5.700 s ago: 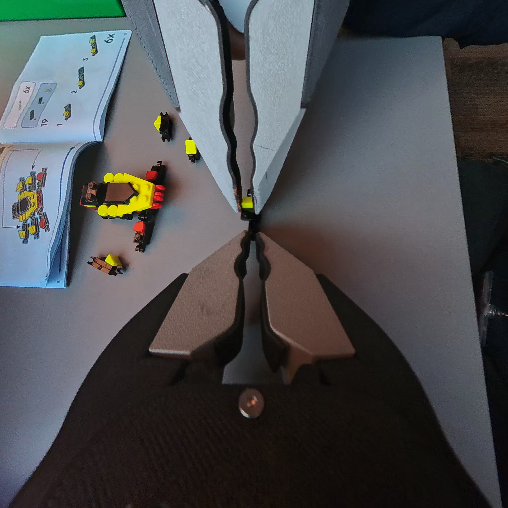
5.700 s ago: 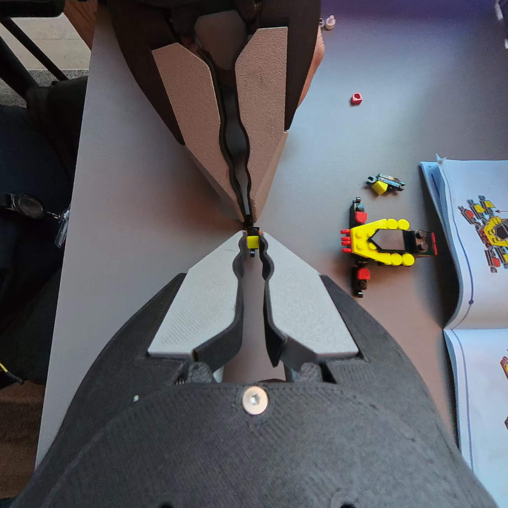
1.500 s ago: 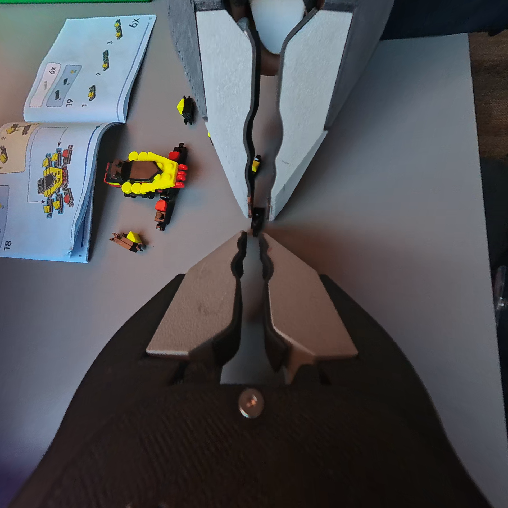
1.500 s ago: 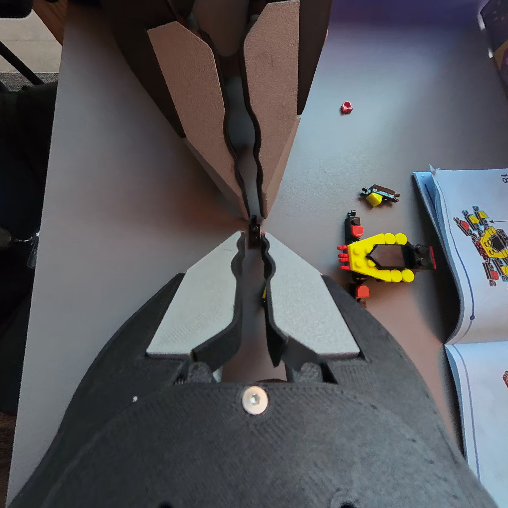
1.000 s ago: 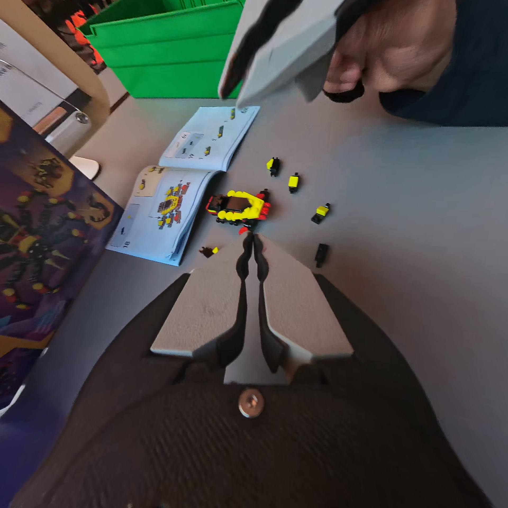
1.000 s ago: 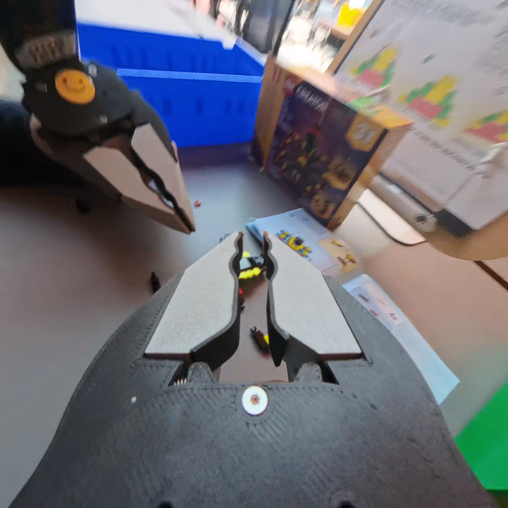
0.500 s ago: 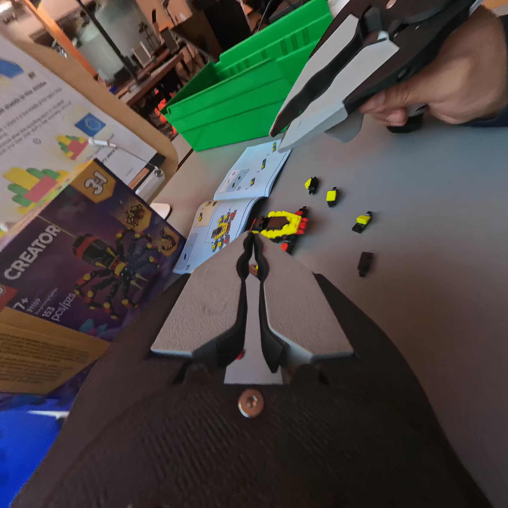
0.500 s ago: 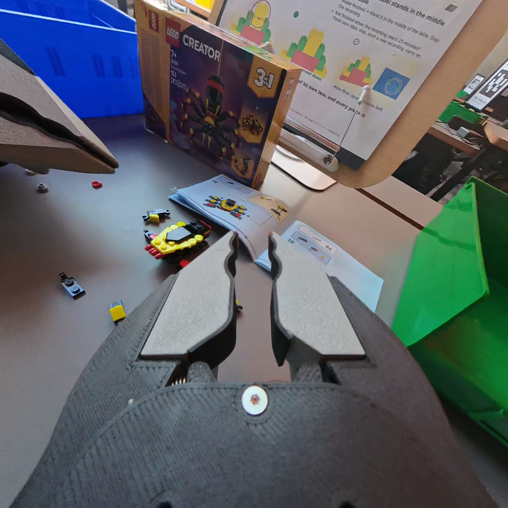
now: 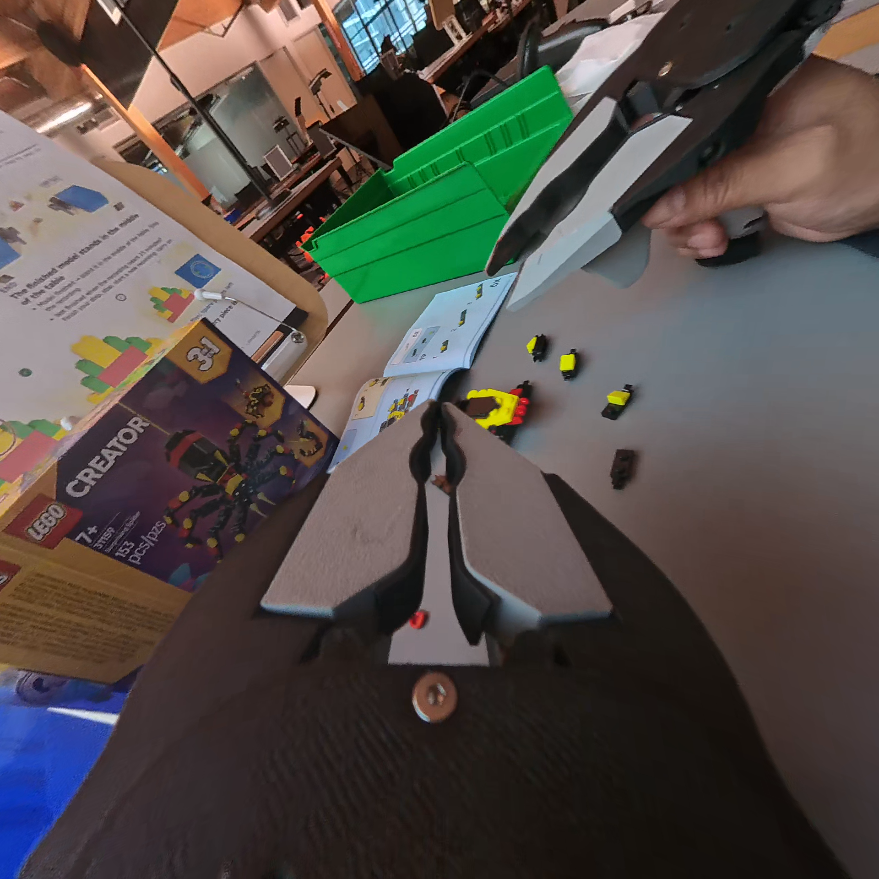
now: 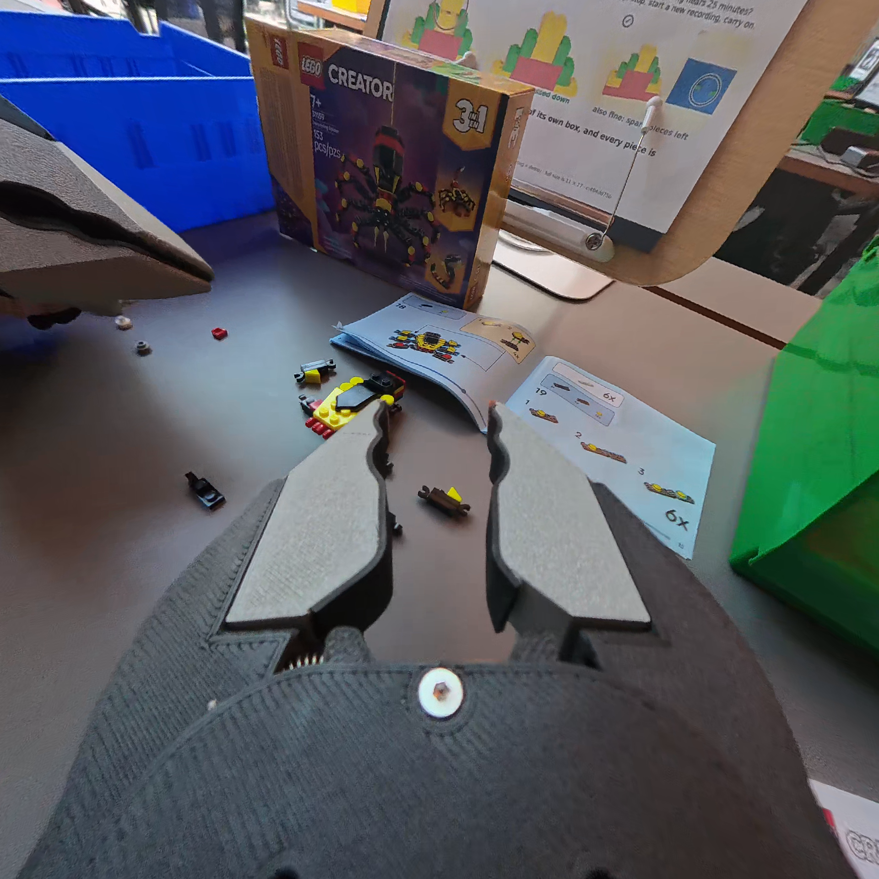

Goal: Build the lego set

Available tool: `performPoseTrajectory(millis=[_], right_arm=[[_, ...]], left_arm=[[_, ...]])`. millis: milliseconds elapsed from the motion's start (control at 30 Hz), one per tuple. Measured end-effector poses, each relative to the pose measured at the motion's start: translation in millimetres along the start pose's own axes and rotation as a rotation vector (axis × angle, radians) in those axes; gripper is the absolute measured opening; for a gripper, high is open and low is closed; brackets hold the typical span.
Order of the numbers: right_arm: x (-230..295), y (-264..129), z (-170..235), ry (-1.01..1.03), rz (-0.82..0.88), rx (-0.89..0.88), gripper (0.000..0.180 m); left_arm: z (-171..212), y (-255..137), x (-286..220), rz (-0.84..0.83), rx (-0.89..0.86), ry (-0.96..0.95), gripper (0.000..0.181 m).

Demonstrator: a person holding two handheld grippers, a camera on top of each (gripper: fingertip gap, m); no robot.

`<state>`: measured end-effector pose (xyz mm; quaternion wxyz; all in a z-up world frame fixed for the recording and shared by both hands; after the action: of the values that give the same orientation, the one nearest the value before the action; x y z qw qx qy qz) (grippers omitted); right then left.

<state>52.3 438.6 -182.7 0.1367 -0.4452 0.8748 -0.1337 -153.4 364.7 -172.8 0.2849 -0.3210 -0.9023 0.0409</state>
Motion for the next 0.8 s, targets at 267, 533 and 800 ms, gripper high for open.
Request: performPoseTrajectory(millis=[267,533,800], right_arm=[[-3.7,3.6,-9.5,-0.007,-0.179,-0.148,0.036],[2.2,22.9,-24.4,-0.068,-0.505,-0.244,0.031],[0.9,30.6,-19.5,0.013,-0.581,-0.133,0.037]], left_arm=[[-2.5,0.0,1.7,0.008,0.052,-0.114,0.0],[-9.8,-0.8,-8.9,0.15,-0.038,-0.162,0.0],[0.5,8.8,-9.6,0.121,0.053,-0.138,0.0]])
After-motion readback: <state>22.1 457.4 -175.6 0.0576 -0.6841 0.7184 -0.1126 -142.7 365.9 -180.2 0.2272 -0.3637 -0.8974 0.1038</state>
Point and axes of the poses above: each gripper's, where its closed fingertips meet, y out along the fingers, z out of its underside, x = y × z across the jaws, the point moved 9 cm from there along -y, back along the fingers, and after that the axes turned 3 degrees about x, right-handed, at the moved point
